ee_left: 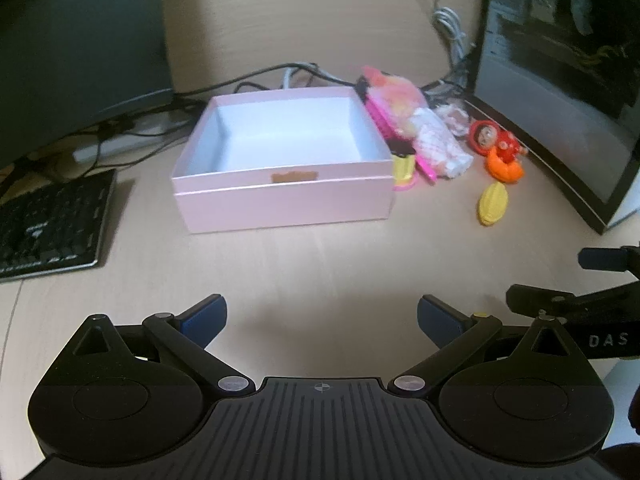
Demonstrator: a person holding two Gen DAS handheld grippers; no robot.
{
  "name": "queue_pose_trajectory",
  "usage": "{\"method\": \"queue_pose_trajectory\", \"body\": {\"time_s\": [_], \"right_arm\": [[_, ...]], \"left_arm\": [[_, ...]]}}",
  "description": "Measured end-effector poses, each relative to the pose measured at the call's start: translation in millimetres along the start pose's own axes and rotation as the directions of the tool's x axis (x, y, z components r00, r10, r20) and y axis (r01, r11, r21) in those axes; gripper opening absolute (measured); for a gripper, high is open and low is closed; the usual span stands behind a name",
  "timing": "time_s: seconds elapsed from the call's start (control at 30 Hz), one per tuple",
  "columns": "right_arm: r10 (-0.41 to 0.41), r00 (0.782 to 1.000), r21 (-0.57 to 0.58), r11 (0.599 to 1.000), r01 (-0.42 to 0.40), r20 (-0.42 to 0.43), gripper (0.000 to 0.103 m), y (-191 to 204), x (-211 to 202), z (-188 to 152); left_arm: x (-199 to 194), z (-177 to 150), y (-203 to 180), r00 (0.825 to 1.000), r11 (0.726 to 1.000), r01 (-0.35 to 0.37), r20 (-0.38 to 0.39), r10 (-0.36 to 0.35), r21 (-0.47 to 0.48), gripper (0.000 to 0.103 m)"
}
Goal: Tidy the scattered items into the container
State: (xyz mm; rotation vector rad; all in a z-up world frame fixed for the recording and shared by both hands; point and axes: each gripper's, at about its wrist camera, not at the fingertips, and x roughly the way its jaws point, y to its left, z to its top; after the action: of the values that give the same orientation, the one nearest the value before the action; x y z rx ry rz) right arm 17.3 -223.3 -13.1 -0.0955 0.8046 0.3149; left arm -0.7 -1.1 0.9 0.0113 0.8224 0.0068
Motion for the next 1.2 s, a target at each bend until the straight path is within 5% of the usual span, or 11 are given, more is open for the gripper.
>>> {"method": "queue_pose_trajectory", "body": {"time_s": [0.5,1.2], "right_arm": [[0.006,0.998,0.012,1.0,-0.006,0.061,0.103,0.7,-9.7,8.4],[0.029,0.999,-0.002,1.0,-0.029,0.04,0.103,-1.7,-1.8,18.0]], "left_arm": [[-20.1,0.3,-18.4,0.999,1.0,0.01,0.049,-0.009,-0.029,0.103],[-12.3,4.0,-11.6,1.0,0.998,-0.014,0.013,0.015,-0.062,0.103]]}}
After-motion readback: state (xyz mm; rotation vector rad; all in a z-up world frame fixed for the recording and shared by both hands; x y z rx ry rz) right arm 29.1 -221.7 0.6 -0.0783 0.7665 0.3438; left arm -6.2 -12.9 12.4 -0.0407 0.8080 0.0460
